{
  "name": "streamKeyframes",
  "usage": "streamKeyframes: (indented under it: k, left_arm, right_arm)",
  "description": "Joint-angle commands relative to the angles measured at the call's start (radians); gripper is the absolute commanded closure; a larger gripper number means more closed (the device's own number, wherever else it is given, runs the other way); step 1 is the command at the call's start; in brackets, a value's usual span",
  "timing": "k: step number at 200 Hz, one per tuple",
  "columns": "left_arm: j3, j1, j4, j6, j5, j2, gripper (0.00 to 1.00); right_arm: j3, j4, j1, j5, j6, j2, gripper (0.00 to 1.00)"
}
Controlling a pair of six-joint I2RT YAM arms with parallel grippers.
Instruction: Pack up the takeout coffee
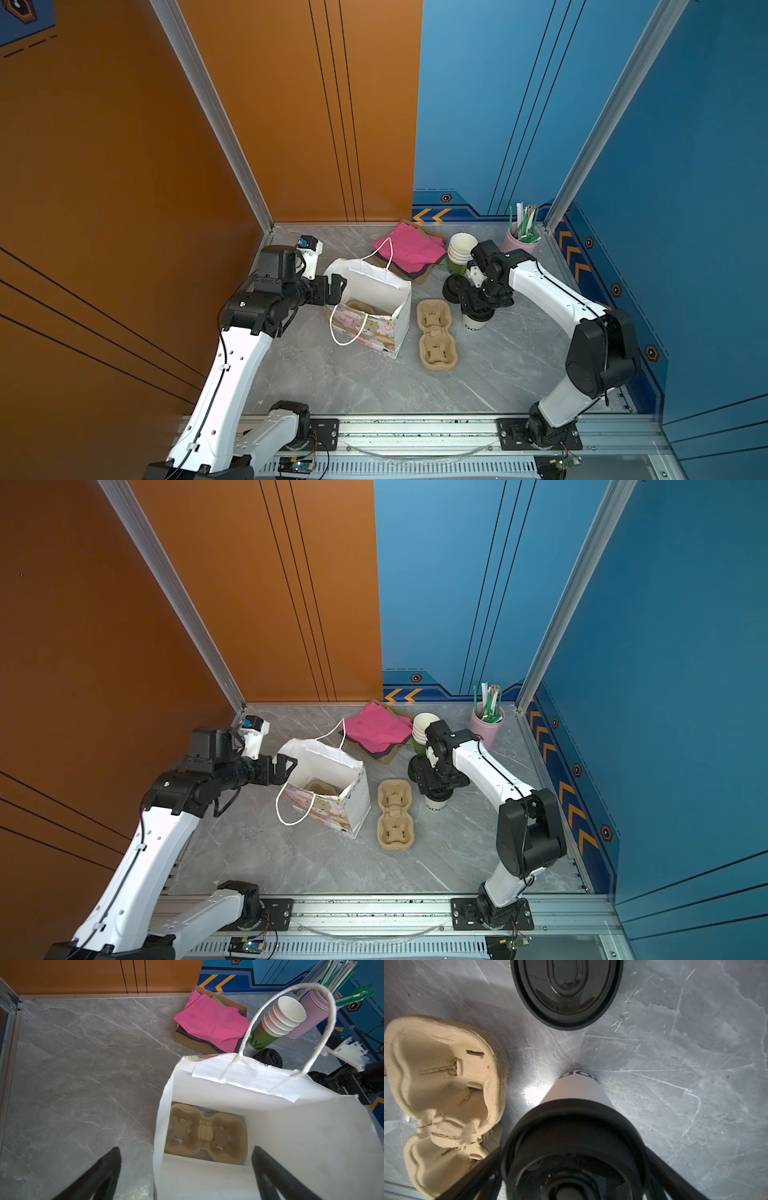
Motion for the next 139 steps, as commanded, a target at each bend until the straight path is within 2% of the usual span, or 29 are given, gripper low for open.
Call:
streamKeyframes:
  k: [1, 139]
  left_arm:
    - [-0.016, 0.006, 0.012, -0.009, 0.018, -0.013, 0.02]
    - [-0.021, 0.006, 0.016, -0.013, 0.022, -0.010, 0.02]
  right_arm:
    - [-0.018, 0.008, 0.007, -0.001, -0.003, 0.012, 0.00]
    - [-0.025, 0.037, 0.007, 0.013, -0.028, 0.049, 0.03]
